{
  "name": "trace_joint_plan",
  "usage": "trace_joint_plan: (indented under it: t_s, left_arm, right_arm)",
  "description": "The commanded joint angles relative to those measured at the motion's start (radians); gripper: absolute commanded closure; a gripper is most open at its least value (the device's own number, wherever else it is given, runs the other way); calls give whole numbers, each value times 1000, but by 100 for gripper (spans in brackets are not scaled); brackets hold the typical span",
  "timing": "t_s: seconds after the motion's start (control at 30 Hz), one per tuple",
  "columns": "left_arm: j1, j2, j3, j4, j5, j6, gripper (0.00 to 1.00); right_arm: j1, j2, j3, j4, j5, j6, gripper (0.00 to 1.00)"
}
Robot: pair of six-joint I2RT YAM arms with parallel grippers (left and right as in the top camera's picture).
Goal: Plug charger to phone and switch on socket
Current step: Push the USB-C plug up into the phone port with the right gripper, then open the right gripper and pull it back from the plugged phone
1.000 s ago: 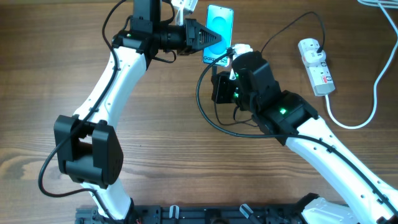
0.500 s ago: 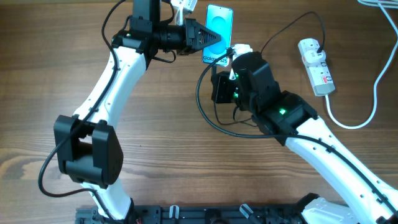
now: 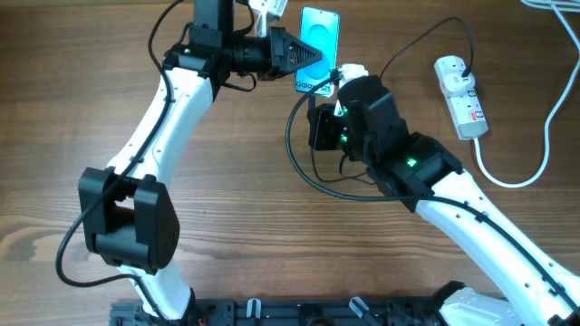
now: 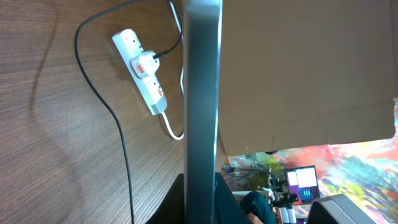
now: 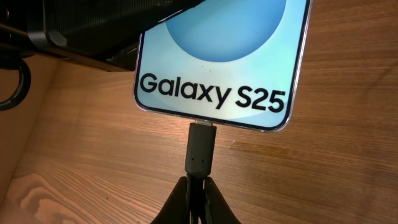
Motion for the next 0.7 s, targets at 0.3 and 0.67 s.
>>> trace_joint_plan:
  t_s: [0.3,0.67]
  left_arm:
    - [-26,-27,-6,-40,130,19,96]
    - [-25,-27,-6,-39,109,19,96]
  right_arm:
    - [-24,5,37,117,142,-22,87]
    - [-24,-5,37,119,141,-21,86]
